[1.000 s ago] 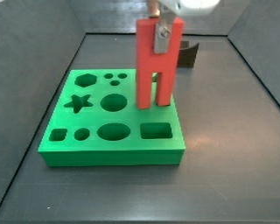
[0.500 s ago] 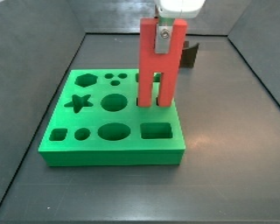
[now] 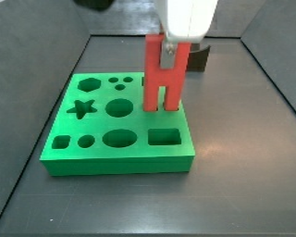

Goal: Insert the double-square object.

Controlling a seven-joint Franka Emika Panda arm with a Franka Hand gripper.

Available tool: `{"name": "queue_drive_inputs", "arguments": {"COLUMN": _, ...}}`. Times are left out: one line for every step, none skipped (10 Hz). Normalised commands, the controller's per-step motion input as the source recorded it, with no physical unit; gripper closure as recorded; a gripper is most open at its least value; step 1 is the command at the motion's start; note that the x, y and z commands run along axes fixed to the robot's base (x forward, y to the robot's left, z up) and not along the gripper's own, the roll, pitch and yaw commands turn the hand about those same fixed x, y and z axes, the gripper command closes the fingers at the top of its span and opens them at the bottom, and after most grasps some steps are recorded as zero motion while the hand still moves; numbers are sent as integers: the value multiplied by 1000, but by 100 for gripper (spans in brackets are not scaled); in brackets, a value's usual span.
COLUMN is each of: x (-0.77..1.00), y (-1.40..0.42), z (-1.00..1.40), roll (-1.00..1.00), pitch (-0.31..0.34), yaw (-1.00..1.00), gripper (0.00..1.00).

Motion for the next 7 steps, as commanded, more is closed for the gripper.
{"name": "queue_drive_inputs", "arguments": {"x": -49, "y": -151, "z": -297, "roll": -89, "pitch": -57, "yaw": -100, "gripper": 100}}
{"name": "queue_drive_inputs", "arguments": {"x": 0, "y": -166, "z": -249, "roll": -43, "pitch": -27, "yaw": -120, "gripper": 100}}
{"name": "queue_drive_inputs", "arguments": {"x": 0, "y": -163, "z": -226, "roll": -31, "pitch": -3, "yaw": -134, "gripper": 100}}
{"name": "queue_drive_inputs", "arguments": {"x": 0, "y": -146, "z": -211, "roll": -30, "pitch": 0, "yaw": -149, "gripper": 100}}
{"name": "queue_drive_inputs", "arguments": {"x": 46, "y": -163, "z": -214, "roll": -30, "pitch": -4, "yaw": -220, "gripper": 100}}
{"name": "queue_drive_inputs", "arguments": {"x": 149, "y": -174, "z": -226, "roll": -31, "pitch": -9, "yaw": -386, "gripper": 100}}
{"name": "queue_drive_inputs", "arguments": {"x": 177, "y": -131, "z": -220, "roll": 0, "pitch": 0, "yaw": -369, "gripper": 100}}
